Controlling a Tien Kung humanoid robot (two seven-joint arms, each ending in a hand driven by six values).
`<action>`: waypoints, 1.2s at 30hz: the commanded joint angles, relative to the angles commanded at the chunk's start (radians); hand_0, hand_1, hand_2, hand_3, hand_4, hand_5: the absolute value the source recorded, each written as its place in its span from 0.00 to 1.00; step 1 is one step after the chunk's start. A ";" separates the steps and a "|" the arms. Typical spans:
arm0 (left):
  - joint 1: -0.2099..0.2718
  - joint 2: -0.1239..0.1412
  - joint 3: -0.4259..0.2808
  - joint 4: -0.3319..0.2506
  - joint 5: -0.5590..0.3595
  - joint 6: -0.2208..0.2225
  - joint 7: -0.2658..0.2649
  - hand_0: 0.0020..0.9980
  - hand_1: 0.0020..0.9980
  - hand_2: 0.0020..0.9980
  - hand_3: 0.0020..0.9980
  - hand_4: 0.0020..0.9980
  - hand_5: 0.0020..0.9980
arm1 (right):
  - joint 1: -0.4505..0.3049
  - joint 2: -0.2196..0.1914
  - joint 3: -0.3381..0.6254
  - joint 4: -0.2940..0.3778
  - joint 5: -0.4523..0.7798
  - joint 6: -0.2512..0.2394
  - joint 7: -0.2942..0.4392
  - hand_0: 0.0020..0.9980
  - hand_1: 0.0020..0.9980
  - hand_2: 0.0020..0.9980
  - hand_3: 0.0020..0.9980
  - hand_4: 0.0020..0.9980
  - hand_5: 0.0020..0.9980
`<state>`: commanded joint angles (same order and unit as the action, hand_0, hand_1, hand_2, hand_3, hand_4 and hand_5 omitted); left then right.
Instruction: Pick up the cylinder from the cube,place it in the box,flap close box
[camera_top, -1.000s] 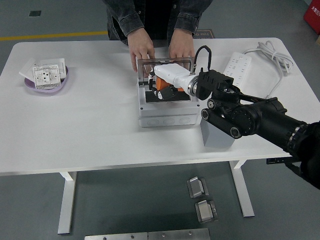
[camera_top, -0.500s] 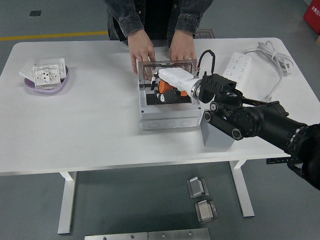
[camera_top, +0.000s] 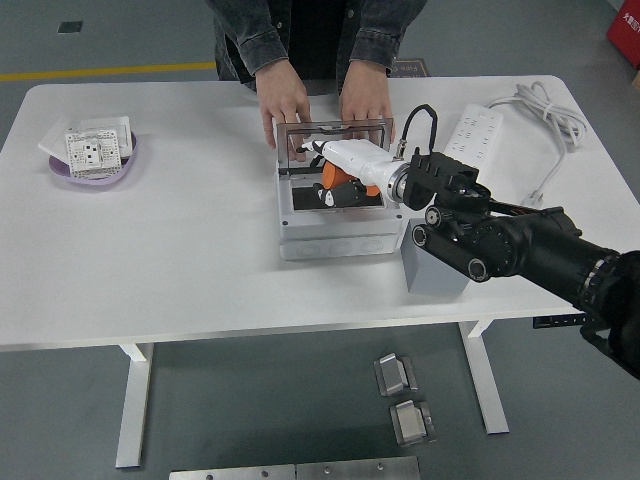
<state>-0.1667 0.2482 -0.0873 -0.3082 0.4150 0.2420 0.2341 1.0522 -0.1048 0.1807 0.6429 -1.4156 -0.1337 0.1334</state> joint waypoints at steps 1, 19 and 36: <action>0.000 0.000 -0.002 -0.001 0.003 0.000 0.000 0.62 0.58 0.57 0.66 0.70 0.29 | 0.000 -0.003 -0.006 0.000 0.010 -0.007 0.004 0.93 0.79 0.84 1.00 0.63 0.18; 0.022 -0.004 -0.008 0.001 0.000 -0.001 0.003 0.62 0.58 0.57 0.66 0.70 0.28 | -0.074 -0.136 -0.062 0.183 0.167 -0.123 -0.019 0.93 0.78 0.83 1.00 0.67 0.20; 0.033 -0.003 0.000 0.005 -0.016 -0.001 0.002 0.62 0.58 0.57 0.66 0.70 0.28 | -0.035 -0.227 0.079 0.385 0.048 -0.081 -0.093 0.92 0.76 0.81 0.98 0.69 0.23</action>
<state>-0.1333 0.2451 -0.0868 -0.3036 0.3987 0.2415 0.2365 1.0175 -0.3319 0.2593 1.0279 -1.3681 -0.2145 0.0407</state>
